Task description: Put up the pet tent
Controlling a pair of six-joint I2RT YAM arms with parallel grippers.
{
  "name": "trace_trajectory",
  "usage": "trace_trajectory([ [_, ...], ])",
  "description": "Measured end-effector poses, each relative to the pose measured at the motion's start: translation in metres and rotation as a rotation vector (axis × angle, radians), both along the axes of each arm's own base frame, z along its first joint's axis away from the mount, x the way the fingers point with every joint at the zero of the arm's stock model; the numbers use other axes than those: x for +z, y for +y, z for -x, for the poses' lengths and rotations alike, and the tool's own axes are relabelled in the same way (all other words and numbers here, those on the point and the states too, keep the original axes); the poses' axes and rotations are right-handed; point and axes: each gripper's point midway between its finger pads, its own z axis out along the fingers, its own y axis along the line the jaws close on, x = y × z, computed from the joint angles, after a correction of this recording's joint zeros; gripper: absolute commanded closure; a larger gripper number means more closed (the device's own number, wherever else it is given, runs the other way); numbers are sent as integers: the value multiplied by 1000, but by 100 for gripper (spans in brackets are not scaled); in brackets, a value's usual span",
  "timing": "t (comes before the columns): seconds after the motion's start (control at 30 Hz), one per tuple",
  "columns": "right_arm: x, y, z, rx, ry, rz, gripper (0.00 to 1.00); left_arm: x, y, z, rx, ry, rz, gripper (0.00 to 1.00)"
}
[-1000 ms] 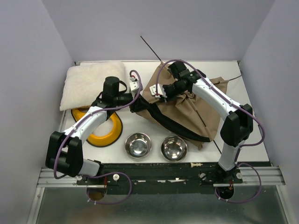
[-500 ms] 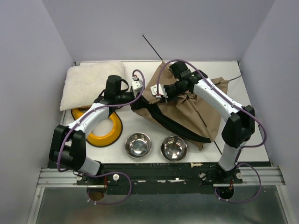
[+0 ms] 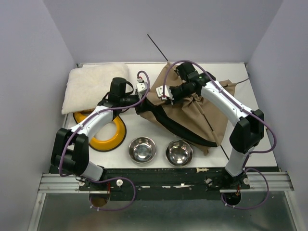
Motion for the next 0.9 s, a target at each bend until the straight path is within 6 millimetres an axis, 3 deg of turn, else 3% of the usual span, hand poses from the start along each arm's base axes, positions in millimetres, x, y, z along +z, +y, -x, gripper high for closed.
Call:
trace_trajectory([
  [0.23,8,5,-4,18,-5,-63,95,15,16,-4,9,-43,32,100],
  [0.27,10,7,-4,27,-7,-77,91,17,18,-4,8,-52,34,100],
  [0.37,12,6,-6,34,-11,-95,68,19,21,-4,2,-82,28,100],
  [0.43,10,-13,-14,-16,-5,-64,50,16,29,-6,20,-71,17,100],
  [0.47,9,-31,-24,-65,-7,-43,46,12,36,-9,43,-59,7,100],
  [0.6,18,-72,-45,-193,7,-31,41,6,48,-13,68,-49,-16,100],
  [0.77,45,-87,-46,-235,-26,-52,39,8,48,-15,39,-96,-48,100],
  [0.9,55,-108,-52,-267,-55,-39,42,12,47,-17,18,-146,-64,100],
])
